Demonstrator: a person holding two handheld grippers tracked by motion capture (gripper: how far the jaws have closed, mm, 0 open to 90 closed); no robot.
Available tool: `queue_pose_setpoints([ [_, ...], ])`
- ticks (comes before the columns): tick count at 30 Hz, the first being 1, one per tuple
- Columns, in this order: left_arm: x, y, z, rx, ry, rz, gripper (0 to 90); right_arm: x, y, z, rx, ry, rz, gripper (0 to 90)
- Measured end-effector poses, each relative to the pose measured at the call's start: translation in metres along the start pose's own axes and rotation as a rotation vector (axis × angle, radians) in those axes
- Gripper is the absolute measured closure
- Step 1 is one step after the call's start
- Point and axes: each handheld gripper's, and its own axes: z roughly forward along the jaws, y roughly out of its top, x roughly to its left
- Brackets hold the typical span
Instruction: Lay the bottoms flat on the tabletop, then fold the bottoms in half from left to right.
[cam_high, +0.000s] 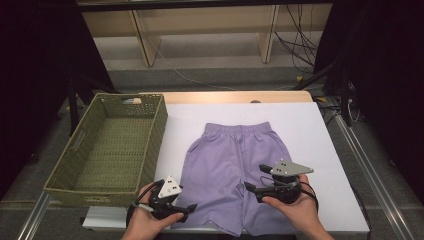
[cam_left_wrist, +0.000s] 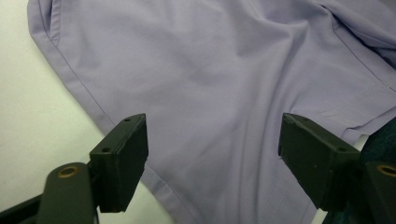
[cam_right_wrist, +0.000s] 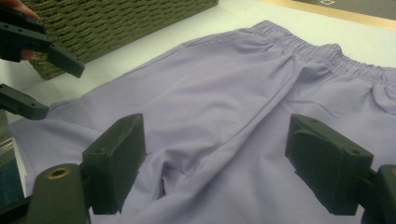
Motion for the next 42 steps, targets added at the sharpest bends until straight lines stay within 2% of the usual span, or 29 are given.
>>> queue_pose_setpoints([
  [8,0.0,0.001,0.0,0.0,0.008,0.004,24.4,0.002,0.0,-0.001,-0.001,0.001,0.0,21.2],
  [17,-0.001,-0.002,0.001,0.031,-0.007,-0.008,24.1,0.001,0.002,0.0,-0.009,-0.011,0.001,20.9],
  [22,0.0,-0.004,0.0,0.066,0.0,-0.032,25.5,-0.002,0.001,0.003,0.004,-0.02,0.016,20.9],
  [27,-0.002,-0.005,-0.003,0.095,0.031,-0.056,27.6,-0.002,0.001,0.003,0.003,-0.02,0.01,21.0],
  [36,-0.007,-0.013,-0.005,0.148,0.031,-0.084,31.1,-0.005,0.001,0.003,0.003,-0.031,0.005,21.0],
  [39,-0.007,-0.016,-0.006,0.172,0.057,-0.096,37.1,-0.004,0.001,0.003,0.01,-0.032,0.011,20.9],
  [42,-0.007,-0.018,-0.007,0.194,0.074,-0.102,37.5,-0.003,0.001,0.003,0.011,-0.031,0.001,20.9],
])
